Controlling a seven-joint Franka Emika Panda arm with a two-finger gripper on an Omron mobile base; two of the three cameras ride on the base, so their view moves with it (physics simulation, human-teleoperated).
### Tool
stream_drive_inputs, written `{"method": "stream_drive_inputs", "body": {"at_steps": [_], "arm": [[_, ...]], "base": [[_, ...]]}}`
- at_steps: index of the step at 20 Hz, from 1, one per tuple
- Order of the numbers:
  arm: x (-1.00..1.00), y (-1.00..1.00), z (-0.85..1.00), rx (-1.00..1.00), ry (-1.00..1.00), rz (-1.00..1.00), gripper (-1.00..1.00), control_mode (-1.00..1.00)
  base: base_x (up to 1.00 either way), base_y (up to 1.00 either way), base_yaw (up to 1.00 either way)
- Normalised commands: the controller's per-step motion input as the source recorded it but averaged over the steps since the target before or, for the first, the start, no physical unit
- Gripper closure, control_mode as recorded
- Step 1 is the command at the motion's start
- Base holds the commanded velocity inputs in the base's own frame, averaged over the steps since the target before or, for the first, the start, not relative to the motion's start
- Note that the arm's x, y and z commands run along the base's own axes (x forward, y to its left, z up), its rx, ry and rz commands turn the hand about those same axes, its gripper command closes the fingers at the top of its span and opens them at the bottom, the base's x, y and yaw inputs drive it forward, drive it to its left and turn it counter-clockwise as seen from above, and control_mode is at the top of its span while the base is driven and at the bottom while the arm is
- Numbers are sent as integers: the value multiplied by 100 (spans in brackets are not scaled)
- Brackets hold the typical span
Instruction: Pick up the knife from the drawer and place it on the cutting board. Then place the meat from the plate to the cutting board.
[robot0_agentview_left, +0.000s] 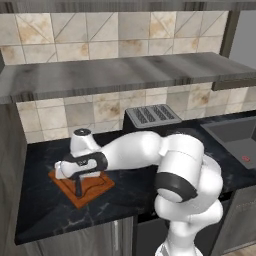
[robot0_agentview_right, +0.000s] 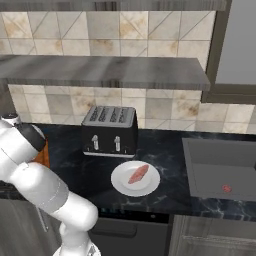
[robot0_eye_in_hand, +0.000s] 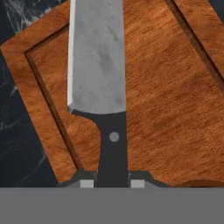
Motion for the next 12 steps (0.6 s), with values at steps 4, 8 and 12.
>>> {"method": "stream_drive_inputs", "body": {"at_steps": [4, 8, 12], "arm": [[29, 6, -29, -2, 4, 0, 100, -100], [19, 3, -28, -3, 1, 0, 100, -100], [5, 1, -34, -3, 0, 0, 100, -100]], "base": [[0, 0, 0], [0, 0, 0], [0, 0, 0]]}}
